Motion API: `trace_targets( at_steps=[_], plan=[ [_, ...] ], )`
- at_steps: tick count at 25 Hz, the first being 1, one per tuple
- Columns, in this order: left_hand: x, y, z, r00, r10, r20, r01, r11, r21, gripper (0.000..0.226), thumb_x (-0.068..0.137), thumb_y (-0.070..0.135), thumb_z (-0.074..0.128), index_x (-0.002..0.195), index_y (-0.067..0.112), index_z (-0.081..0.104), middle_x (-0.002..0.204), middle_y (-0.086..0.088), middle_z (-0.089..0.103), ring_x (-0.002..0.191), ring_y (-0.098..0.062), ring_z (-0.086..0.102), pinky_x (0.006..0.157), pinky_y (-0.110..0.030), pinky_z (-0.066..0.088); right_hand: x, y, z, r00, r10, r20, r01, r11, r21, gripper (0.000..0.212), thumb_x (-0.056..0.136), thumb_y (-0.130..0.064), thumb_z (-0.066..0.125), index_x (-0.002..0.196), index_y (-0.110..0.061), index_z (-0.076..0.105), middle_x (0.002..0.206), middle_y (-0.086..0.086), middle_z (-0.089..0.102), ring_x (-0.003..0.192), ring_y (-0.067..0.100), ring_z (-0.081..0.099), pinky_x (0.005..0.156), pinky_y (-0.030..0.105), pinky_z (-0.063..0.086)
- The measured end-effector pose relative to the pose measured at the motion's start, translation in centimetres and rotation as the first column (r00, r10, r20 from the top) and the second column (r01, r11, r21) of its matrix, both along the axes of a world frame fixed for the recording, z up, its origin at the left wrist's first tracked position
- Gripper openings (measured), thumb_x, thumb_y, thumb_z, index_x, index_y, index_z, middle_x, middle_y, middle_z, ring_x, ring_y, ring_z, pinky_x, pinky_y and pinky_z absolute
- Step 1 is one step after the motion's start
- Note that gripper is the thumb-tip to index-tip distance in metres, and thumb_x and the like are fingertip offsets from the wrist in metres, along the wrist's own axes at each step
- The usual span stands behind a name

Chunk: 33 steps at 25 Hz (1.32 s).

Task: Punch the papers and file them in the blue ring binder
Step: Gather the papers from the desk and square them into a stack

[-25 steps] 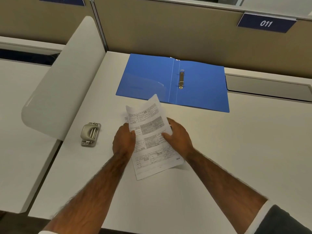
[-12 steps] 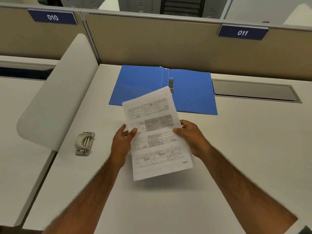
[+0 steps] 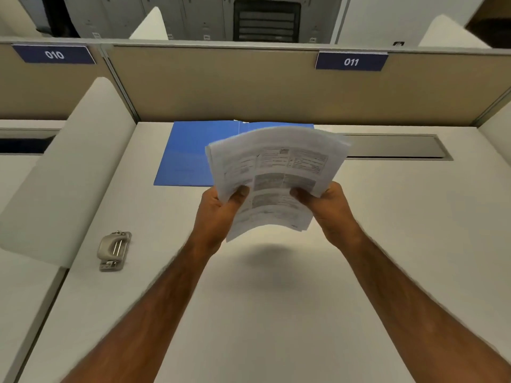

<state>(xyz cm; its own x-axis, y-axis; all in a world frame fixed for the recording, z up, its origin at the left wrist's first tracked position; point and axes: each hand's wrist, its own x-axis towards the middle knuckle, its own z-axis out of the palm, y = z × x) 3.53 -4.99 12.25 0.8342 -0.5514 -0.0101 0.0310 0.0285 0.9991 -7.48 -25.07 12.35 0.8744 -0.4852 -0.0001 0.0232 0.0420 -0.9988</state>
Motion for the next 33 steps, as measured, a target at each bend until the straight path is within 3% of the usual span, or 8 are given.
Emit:
trace_targets(
  at_steps=[5, 10, 15, 18, 22, 25, 28, 33],
  plan=[
    [-1.4, -0.7, -1.4, 0.999, 0.006, -0.040, 0.000, 0.990, 0.140, 0.032, 0.090, 0.032, 0.071, 0.120, 0.024, 0.068, 0.108, 0.000, 0.074, 0.100, -0.023, 0.071, 0.089, -0.053, 0.058, -1.5, -0.1, -1.3, 0.992, -0.059, -0.113, 0.053, 0.997, -0.047, 0.031, 0.088, -0.004, 0.073, 0.105, -0.030, 0.072, 0.105, 0.002, 0.076, 0.098, 0.018, 0.072, 0.087, 0.043, 0.059],
    [-1.4, -1.0, -0.5, 0.999, 0.029, 0.026, -0.031, 0.996, 0.080, 0.031, 0.084, 0.045, 0.069, 0.113, 0.037, 0.069, 0.104, 0.009, 0.076, 0.097, -0.017, 0.072, 0.077, -0.034, 0.063, -1.7, -0.4, -0.4, 0.996, -0.066, -0.054, 0.061, 0.994, -0.092, 0.033, 0.087, -0.016, 0.073, 0.099, -0.047, 0.073, 0.099, -0.009, 0.077, 0.097, 0.016, 0.072, 0.079, 0.034, 0.062],
    [-2.5, -1.4, -1.6, 0.997, 0.080, 0.022, -0.083, 0.983, 0.163, 0.022, 0.095, 0.030, 0.066, 0.116, 0.027, 0.068, 0.102, 0.005, 0.074, 0.095, -0.023, 0.072, 0.080, -0.042, 0.062, -2.0, -0.3, -2.3, 0.981, -0.019, -0.194, -0.004, 0.993, -0.116, 0.028, 0.090, -0.015, 0.073, 0.117, -0.024, 0.070, 0.111, 0.005, 0.074, 0.105, 0.026, 0.070, 0.090, 0.051, 0.059],
    [-2.6, -1.3, -1.4, 0.991, 0.131, -0.015, -0.130, 0.990, 0.057, 0.014, 0.098, 0.027, 0.061, 0.109, 0.029, 0.070, 0.098, 0.006, 0.077, 0.095, -0.022, 0.073, 0.075, -0.036, 0.062, -2.6, -1.0, -3.5, 0.974, -0.085, -0.209, 0.048, 0.984, -0.173, 0.011, 0.090, -0.019, 0.074, 0.099, -0.023, 0.076, 0.099, 0.004, 0.077, 0.094, 0.024, 0.073, 0.089, 0.049, 0.060],
    [-1.1, -0.9, -0.4, 0.973, 0.160, -0.167, -0.201, 0.942, -0.268, 0.025, 0.099, 0.021, 0.059, 0.117, 0.037, 0.066, 0.121, -0.009, 0.069, 0.111, -0.035, 0.067, 0.086, -0.052, 0.057, -4.6, -2.3, -6.2, 0.956, -0.204, -0.212, 0.251, 0.942, 0.223, 0.016, 0.084, -0.026, 0.078, 0.091, -0.015, 0.069, 0.101, 0.008, 0.076, 0.105, 0.033, 0.068, 0.089, 0.050, 0.056],
    [-1.5, -1.5, -0.4, 0.944, 0.150, -0.294, -0.258, 0.891, -0.374, 0.038, 0.102, 0.013, 0.054, 0.132, 0.035, 0.056, 0.129, -0.008, 0.066, 0.117, -0.035, 0.064, 0.092, -0.054, 0.055, -5.2, -0.1, -8.0, 0.998, -0.038, -0.048, 0.060, 0.745, 0.665, 0.029, 0.089, -0.022, 0.071, 0.116, -0.018, 0.062, 0.127, 0.006, 0.070, 0.129, 0.036, 0.058, 0.101, 0.054, 0.052],
    [-2.5, -1.7, -1.1, 0.920, 0.133, -0.368, -0.282, 0.878, -0.387, 0.047, 0.102, 0.011, 0.053, 0.145, 0.027, 0.046, 0.138, -0.007, 0.062, 0.125, -0.033, 0.060, 0.094, -0.050, 0.055, -3.8, 1.6, -7.2, 0.998, 0.007, 0.055, -0.043, 0.708, 0.705, 0.052, 0.092, -0.005, 0.066, 0.139, -0.022, 0.055, 0.138, 0.008, 0.065, 0.128, 0.031, 0.061, 0.102, 0.052, 0.052],
    [0.5, 3.8, -1.6, 0.920, 0.011, -0.391, -0.166, 0.915, -0.367, 0.040, 0.104, 0.038, 0.042, 0.135, 0.022, 0.061, 0.137, -0.010, 0.063, 0.124, -0.031, 0.061, 0.093, -0.048, 0.057, -4.7, -1.4, -5.2, 0.993, -0.103, -0.062, 0.120, 0.864, 0.488, 0.035, 0.091, 0.005, 0.062, 0.121, -0.012, 0.068, 0.122, 0.012, 0.073, 0.114, 0.035, 0.069, 0.087, 0.044, 0.061]
  ],
)
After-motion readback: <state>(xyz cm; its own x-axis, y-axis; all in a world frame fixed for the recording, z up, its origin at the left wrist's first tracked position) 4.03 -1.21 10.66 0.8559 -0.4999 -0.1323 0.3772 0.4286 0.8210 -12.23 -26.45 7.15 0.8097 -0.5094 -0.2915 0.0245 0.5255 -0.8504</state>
